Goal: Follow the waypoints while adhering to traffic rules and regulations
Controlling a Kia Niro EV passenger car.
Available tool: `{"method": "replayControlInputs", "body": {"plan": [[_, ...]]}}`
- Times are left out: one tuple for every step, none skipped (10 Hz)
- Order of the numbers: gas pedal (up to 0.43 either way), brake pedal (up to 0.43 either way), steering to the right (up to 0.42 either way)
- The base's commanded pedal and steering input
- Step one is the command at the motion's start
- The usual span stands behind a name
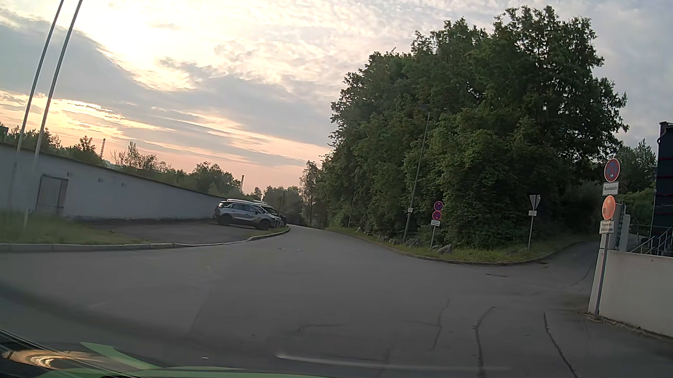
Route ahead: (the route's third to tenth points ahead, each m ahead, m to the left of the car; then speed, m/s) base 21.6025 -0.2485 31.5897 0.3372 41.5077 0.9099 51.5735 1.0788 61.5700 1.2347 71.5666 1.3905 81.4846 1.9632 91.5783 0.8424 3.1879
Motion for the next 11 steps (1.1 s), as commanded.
{"method": "replayControlInputs", "body": {"plan": [[0.079, 0.000, 0.086], [0.087, 0.000, 0.083], [0.098, 0.000, 0.082], [0.118, 0.000, 0.082], [0.138, 0.000, 0.080], [0.138, 0.000, 0.074], [0.138, 0.000, 0.066], [0.138, 0.000, 0.051], [0.138, 0.000, 0.034], [0.138, 0.000, 0.025], [0.138, 0.000, 0.020]]}}
